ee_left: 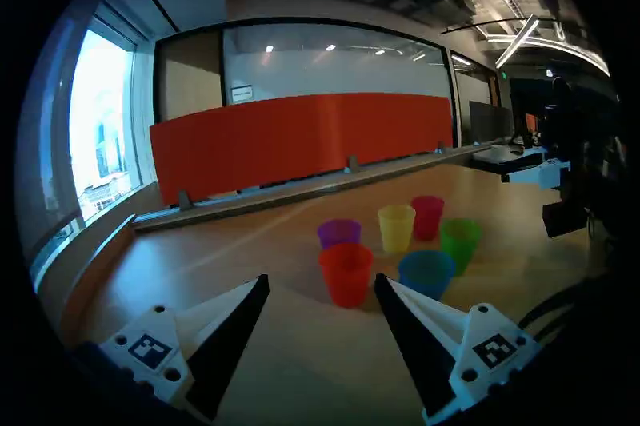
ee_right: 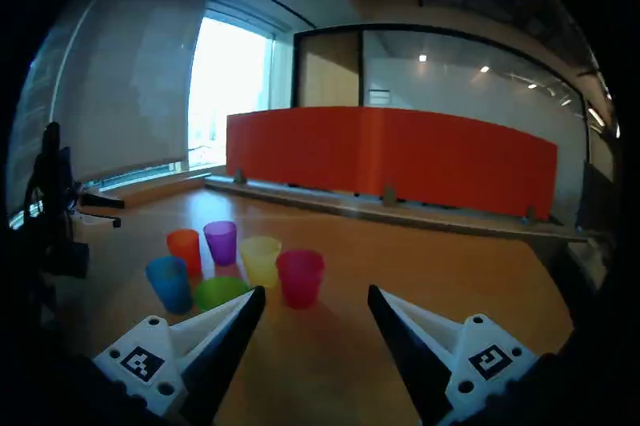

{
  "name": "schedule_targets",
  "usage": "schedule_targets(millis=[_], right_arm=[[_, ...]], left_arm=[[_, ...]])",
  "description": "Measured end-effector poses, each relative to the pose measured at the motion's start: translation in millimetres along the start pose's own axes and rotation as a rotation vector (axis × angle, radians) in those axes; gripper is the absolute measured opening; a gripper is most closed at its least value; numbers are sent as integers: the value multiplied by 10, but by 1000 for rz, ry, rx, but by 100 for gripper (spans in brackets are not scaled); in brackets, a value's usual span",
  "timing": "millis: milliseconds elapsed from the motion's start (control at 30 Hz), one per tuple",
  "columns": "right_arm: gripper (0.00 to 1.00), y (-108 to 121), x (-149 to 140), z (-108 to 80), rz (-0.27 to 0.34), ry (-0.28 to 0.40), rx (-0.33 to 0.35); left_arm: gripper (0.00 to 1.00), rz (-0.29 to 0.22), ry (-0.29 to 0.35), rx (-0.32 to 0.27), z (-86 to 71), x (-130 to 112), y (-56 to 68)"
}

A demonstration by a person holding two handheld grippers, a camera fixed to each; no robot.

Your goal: Pour water

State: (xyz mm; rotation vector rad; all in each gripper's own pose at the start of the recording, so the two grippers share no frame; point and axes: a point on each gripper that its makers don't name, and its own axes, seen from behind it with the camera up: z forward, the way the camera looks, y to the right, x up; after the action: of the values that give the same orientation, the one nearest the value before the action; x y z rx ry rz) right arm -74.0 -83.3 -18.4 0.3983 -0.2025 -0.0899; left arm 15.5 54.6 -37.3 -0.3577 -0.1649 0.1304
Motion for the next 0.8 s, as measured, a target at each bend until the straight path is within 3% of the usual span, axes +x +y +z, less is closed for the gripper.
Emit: schedule_targets(millis=[400, 600, 800], right_arm=[[99, 521, 303, -177, 78, 149, -241], [99, 608, 381, -255, 91, 210, -310], [99, 620, 420, -277, 99, 235, -341]], left_arm=[[98, -102, 152, 186, -168, 318, -345], [98, -128, 212, 223, -186, 486, -390], [98, -148, 223, 238, -152, 511, -389]])
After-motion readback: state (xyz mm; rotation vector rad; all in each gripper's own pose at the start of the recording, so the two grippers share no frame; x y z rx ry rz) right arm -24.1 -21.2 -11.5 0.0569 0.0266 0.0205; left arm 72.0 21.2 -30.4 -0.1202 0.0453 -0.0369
